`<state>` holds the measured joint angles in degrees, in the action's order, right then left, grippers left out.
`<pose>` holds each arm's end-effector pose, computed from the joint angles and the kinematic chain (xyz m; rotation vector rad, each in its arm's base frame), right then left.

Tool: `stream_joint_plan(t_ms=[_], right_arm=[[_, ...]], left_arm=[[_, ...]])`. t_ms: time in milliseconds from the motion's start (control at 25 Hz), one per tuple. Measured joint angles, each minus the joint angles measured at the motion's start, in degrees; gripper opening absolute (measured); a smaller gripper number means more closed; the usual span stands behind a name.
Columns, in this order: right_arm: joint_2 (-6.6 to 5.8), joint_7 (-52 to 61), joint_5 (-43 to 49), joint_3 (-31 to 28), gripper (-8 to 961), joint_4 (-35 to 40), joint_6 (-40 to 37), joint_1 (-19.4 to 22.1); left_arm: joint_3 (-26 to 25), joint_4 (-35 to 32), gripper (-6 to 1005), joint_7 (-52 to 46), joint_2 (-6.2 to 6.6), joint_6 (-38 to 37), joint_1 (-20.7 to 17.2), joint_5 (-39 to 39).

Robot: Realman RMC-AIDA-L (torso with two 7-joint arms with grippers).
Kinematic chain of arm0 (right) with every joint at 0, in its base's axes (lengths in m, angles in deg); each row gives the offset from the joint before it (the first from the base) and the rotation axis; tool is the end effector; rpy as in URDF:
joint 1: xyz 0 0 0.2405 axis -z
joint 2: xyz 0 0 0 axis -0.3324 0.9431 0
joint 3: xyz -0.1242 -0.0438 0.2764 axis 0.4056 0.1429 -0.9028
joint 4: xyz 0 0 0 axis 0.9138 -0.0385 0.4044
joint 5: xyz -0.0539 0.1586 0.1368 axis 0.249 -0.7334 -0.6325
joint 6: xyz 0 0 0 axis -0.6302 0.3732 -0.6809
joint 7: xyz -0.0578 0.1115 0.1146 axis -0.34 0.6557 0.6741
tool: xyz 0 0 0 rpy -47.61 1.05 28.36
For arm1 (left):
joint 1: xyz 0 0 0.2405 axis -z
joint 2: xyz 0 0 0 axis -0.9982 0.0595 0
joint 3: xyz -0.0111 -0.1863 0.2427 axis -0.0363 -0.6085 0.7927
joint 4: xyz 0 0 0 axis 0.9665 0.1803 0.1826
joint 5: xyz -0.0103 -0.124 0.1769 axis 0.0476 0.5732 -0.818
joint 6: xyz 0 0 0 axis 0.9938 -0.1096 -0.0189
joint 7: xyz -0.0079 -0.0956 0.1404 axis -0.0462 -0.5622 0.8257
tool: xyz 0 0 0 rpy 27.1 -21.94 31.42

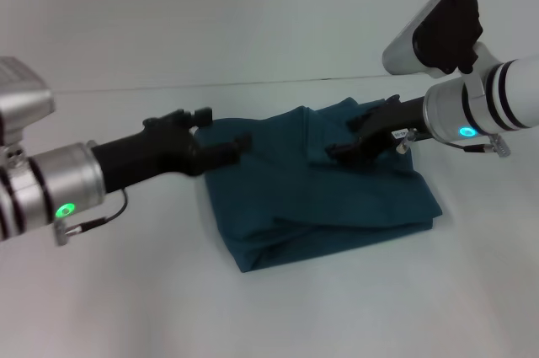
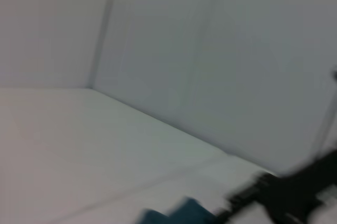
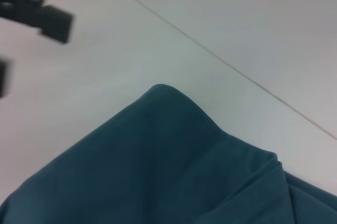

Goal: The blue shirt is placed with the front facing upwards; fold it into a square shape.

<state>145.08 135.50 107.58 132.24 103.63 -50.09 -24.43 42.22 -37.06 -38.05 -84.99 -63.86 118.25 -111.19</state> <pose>0.2376 0.4857 -0.0606 -2.5146 0.5952 -0.0542 -0.2385 0.4235 -0.0787 -2.4668 -0.7065 -0.8142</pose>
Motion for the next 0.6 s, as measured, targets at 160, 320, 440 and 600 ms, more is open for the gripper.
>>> stream_joint_plan(t_ms=[160,320,440,600], right_arm=[[-0.15,0.0,0.1,0.1,551,-2.0,1.4,-0.8],[-0.06,-0.1,1.2,1.4,546,-4.9,4.4,-2.2],[0.05,-0.4,1.3,2.9,542,-7.9,6.4,-3.6],[0.17,-0.5,1.2,4.6,537,-10.0,8.3,-4.6]], left_arm=[[-5.1,-2.7,875,0.2,1.51,-13.8,0.4,-11.2],[-8.2,-6.5,875,1.3,1.51,-24.6,-0.3,-17.6],[-8.5,-7.5,874,1.5,1.21,-25.8,-1.0,-18.0],[-8.7,-8.3,874,1.9,0.78,-25.9,-2.0,-17.8]])
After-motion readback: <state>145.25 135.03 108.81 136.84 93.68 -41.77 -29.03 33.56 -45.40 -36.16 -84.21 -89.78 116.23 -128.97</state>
